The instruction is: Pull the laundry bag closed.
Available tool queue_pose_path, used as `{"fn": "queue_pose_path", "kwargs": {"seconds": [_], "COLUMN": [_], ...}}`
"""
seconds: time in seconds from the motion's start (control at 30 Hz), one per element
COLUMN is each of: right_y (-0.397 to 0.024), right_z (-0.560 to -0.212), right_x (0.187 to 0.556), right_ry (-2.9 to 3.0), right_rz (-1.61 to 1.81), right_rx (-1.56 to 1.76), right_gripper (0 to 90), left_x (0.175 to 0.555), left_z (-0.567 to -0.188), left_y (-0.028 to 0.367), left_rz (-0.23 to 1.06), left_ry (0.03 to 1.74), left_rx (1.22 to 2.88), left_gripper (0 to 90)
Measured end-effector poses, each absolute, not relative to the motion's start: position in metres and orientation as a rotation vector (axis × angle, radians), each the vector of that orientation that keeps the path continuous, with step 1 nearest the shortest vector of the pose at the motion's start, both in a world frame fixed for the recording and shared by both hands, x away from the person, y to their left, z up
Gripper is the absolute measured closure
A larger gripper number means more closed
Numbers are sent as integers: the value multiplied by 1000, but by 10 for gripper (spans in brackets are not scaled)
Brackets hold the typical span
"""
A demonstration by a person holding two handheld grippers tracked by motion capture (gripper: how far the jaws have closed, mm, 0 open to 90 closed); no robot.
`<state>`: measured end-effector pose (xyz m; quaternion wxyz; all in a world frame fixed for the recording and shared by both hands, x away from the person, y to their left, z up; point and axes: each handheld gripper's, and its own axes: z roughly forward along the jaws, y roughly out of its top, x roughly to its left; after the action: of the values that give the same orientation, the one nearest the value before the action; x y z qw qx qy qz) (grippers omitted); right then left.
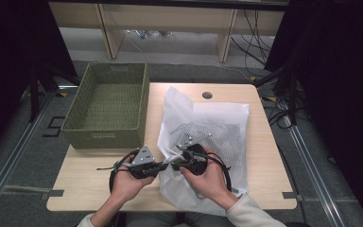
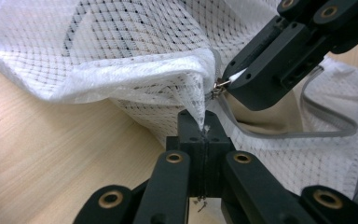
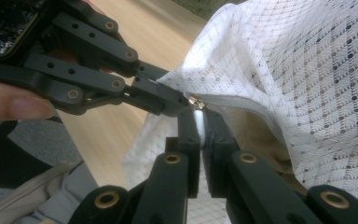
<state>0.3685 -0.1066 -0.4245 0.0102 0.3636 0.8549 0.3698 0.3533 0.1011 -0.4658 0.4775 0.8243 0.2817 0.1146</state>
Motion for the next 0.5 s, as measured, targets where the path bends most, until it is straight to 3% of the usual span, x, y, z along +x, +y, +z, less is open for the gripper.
{"fn": "queue_pose_path", "kwargs": {"seconds": [0.5], "right_y": [-117], "right_z": [-424], "right_x": [364], "right_ry": [2662], "right_rz": [1079], "right_rx": [1252], "right_gripper": [880], "left_x": [347], "left_z": [-467], "left_y": [120], "left_rz": [294], "left_ry": [798], "left_rx": [1937], "left_gripper": [895]}}
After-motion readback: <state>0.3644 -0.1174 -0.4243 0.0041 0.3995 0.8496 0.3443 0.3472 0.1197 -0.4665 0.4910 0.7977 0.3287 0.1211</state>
